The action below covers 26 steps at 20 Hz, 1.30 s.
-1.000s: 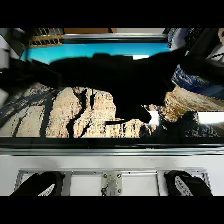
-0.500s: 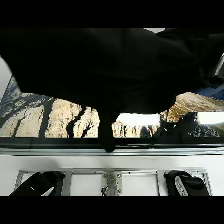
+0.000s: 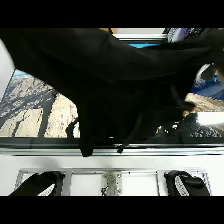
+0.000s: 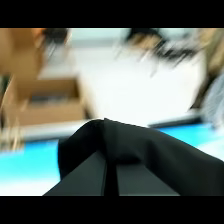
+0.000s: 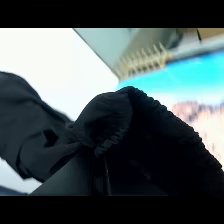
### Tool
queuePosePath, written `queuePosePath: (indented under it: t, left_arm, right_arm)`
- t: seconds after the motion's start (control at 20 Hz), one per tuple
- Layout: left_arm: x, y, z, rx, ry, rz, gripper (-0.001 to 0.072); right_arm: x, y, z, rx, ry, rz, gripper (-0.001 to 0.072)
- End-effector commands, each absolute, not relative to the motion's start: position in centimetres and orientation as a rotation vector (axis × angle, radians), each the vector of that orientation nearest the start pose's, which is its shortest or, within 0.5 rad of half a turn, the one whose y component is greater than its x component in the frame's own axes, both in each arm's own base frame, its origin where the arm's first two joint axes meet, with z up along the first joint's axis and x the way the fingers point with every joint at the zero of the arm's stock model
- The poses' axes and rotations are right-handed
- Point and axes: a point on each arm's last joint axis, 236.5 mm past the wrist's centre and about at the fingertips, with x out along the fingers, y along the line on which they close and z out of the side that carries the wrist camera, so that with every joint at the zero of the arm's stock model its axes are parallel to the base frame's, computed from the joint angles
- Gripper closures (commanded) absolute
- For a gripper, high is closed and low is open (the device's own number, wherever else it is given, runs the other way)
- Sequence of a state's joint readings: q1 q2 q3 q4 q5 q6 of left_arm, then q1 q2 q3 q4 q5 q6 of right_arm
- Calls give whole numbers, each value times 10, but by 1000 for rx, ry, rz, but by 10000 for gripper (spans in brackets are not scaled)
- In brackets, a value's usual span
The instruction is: Fold the clothes and pants, and hang the long-sleeved shirts on hangers.
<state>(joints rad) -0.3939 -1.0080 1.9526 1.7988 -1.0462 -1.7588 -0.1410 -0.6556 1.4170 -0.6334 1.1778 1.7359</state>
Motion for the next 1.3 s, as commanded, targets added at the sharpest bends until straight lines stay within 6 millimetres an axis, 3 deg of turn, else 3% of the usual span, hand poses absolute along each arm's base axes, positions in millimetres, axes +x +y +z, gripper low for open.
queuePosePath:
  t: [0.0, 0.2, 0.3, 0.45, 0.55, 0.6, 0.7, 0.85, 1.05, 1.15, 1.25]
  left_arm:
    - [439, -87, 404, -244, 304, -186, 700]
    - [527, -128, 321, -351, 429, -352, 700]
    - [557, -144, 281, -342, 465, -359, 700]
    - [579, -174, 231, -320, 529, -388, 699]
    - [580, -187, 219, -296, 550, -402, 700]
    - [580, -187, 221, -267, 536, -396, 700]
    - [576, -172, 254, -208, 449, -359, 700]
    - [537, -148, 351, -196, 254, -343, 700]
    - [428, -123, 480, -197, 6, -365, 700]
    - [364, -118, 527, -196, -98, -395, 700]
    - [303, -115, 561, -195, -184, -433, 699]
  right_arm:
    - [291, 134, 314, 767, 711, 471, 683]
    - [363, 103, 213, 640, 907, 294, 683]
    - [408, 77, 181, 602, 883, 185, 683]
    - [459, 48, 154, 559, 803, 87, 682]
    - [472, 45, 151, 534, 768, 90, 682]
    - [474, 46, 157, 512, 745, 108, 682]
    - [470, 53, 182, 474, 680, 167, 682]
    - [445, 76, 256, 456, 521, 299, 682]
    - [373, 110, 363, 509, 286, 488, 682]
    - [330, 122, 402, 521, 196, 555, 682]
    - [289, 130, 429, 508, 127, 607, 682]
